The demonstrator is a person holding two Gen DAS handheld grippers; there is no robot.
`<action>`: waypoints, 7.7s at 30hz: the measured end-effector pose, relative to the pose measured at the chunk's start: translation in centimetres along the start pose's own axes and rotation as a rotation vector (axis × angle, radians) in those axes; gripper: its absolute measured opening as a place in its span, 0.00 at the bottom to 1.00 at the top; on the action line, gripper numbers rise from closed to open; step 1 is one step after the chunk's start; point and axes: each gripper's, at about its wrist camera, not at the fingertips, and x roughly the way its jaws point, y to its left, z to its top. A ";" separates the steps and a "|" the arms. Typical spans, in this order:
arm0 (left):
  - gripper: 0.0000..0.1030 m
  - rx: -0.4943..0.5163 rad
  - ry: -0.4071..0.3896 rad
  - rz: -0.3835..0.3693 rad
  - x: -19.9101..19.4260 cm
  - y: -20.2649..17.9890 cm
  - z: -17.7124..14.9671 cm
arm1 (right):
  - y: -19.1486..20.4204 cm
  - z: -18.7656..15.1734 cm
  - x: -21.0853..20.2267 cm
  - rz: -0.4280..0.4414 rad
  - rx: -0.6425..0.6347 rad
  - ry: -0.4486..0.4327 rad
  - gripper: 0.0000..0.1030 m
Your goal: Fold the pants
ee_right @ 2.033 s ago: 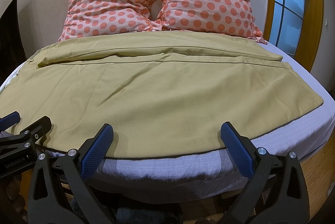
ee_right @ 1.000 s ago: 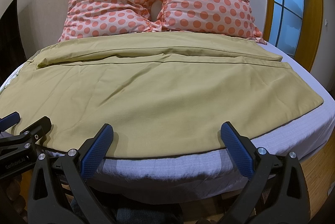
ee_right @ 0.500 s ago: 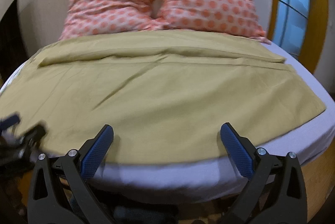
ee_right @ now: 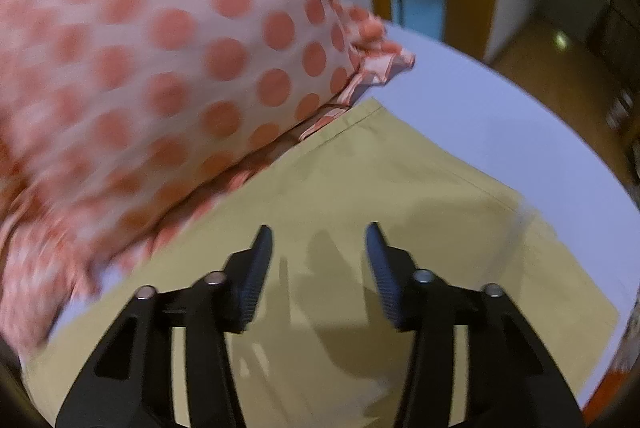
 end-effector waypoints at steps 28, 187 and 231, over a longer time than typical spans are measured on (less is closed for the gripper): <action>0.98 -0.156 -0.054 -0.091 -0.1 6.2 0.8 | -16.1 -5.9 -5.8 0.588 0.265 -0.169 0.04; 0.69 -1.141 -0.123 -0.342 -7.1 30.9 -14.5 | 6.9 -35.1 -15.8 1.055 -0.761 0.083 0.91; 0.72 -0.160 0.178 -0.338 -2.2 7.7 -0.6 | -2.3 -20.4 -7.5 0.836 -0.529 0.235 0.42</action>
